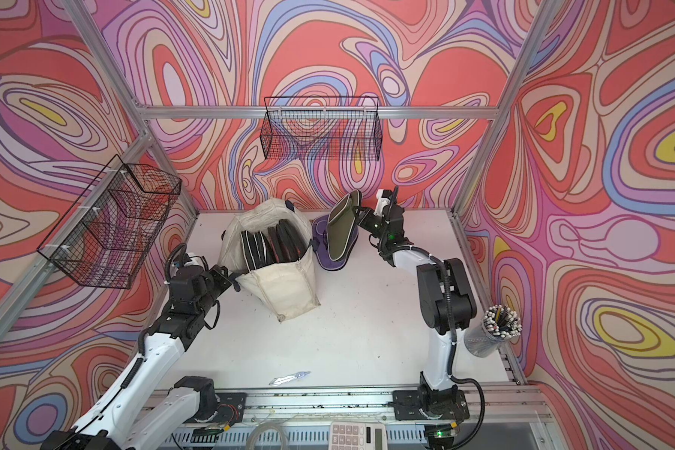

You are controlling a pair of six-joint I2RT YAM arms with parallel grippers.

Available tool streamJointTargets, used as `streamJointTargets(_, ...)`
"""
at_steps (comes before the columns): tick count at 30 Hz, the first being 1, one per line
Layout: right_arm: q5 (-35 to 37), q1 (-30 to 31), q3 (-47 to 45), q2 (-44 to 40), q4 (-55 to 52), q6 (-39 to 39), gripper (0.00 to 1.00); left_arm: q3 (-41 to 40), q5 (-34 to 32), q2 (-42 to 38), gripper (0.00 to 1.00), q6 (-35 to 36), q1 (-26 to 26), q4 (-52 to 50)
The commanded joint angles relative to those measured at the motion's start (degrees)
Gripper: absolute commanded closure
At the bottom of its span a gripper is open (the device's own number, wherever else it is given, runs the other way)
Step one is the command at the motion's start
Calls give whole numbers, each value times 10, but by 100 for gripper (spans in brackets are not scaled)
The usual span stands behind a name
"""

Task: Remove the ping pong set from the canvas bag
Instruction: Place the ping pong set at the center of the board.

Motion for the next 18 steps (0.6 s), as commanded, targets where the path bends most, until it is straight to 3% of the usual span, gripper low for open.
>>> streamJointTargets(1, -15, -9, -8, 16, 77, 24, 100, 4, -25, -8, 100, 4, 8, 18)
streamJointTargets(18, -9, -25, -29, 77, 142, 15, 100, 6, -25, -5, 100, 6, 8, 17)
